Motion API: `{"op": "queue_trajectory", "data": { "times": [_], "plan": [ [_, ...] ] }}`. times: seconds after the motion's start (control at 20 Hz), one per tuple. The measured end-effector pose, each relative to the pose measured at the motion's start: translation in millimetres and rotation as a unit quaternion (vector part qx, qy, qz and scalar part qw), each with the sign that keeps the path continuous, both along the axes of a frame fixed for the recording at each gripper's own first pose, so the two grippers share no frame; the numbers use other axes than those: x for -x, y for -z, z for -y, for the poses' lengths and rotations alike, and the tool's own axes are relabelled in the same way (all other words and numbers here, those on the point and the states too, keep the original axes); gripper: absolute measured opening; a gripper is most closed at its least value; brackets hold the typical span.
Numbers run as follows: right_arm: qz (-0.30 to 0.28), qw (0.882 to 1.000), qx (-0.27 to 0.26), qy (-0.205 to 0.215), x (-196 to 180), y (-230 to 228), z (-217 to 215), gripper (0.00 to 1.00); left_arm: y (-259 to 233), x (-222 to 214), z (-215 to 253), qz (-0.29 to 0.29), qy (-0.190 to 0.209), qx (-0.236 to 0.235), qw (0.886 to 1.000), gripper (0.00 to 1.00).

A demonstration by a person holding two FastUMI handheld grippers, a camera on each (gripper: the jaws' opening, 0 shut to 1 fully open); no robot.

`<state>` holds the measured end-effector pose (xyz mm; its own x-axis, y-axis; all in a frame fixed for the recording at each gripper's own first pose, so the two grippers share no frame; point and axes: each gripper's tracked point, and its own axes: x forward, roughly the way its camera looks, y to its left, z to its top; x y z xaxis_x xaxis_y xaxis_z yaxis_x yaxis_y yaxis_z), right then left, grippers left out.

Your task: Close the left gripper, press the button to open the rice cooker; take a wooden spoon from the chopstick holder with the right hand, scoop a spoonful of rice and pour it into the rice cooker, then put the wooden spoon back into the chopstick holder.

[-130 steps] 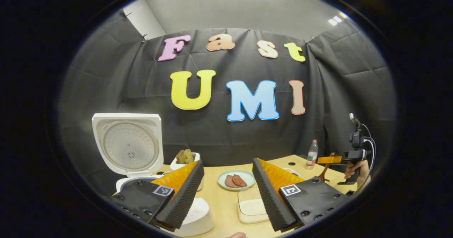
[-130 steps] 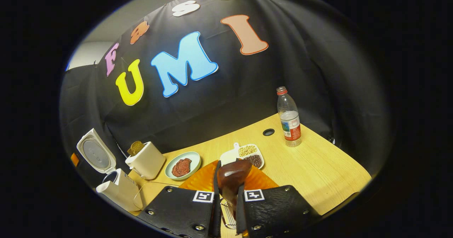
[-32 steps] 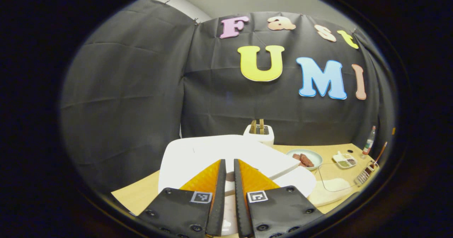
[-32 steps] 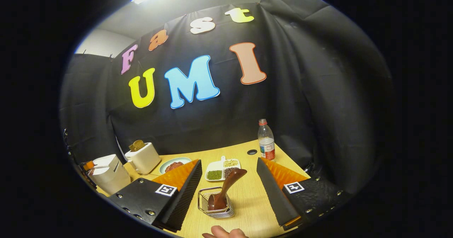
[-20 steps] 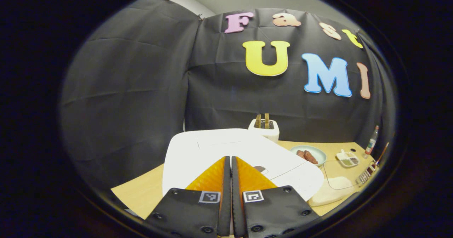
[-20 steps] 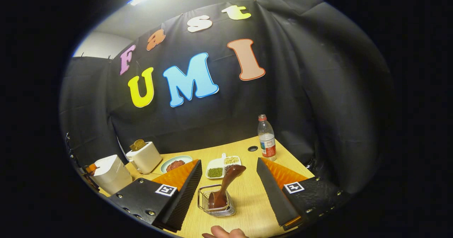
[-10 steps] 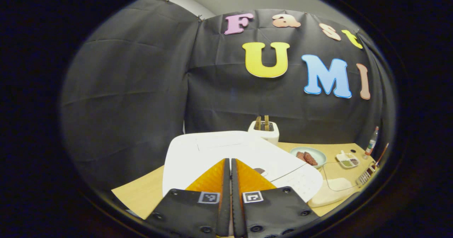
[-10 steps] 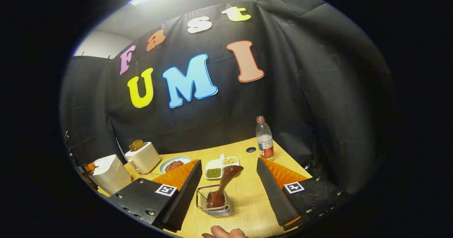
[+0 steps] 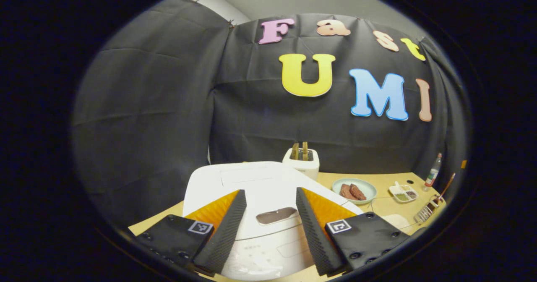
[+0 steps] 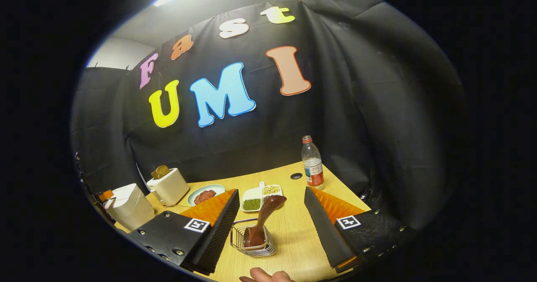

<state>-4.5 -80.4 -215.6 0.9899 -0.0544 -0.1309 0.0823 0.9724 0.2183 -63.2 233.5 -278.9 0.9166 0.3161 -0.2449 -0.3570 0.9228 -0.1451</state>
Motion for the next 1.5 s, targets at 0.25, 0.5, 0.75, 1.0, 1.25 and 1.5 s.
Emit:
{"op": "queue_trajectory", "data": {
  "times": [0.25,0.5,0.75,1.0,1.25,1.5],
  "plan": [
    [-0.003,1.0,0.019,-0.01,-13.5,-11.2,-7.8,0.94,-54.3,-11.3,17.4,0.054,0.018,0.015,0.998,0.95],
    [0.025,0.998,0.058,-0.032,-31.6,-63.9,-33.3,0.94,-106.3,-32.7,51.2,0.068,0.049,-0.029,0.996,0.97],
    [0.045,0.995,0.08,-0.036,-53.3,-127.6,-52.2,0.94,-176.0,-59.8,105.1,0.098,0.102,-0.027,0.99,0.98],
    [0.04,0.997,0.048,-0.044,-63.4,-169.8,-63.6,0.94,-234.1,-92.3,171.0,0.105,0.157,-0.059,0.98,0.96],
    [0.032,0.995,0.091,-0.04,-69.9,-179.9,-74.8,0.94,-238.1,-114.5,209.5,0.106,0.178,-0.047,0.977,0.94],
    [0.025,0.994,0.095,-0.052,-65.3,-180.2,-84.6,0.94,-229.0,-123.1,207.8,0.093,0.178,-0.006,0.98,0.94]
  ]
}}
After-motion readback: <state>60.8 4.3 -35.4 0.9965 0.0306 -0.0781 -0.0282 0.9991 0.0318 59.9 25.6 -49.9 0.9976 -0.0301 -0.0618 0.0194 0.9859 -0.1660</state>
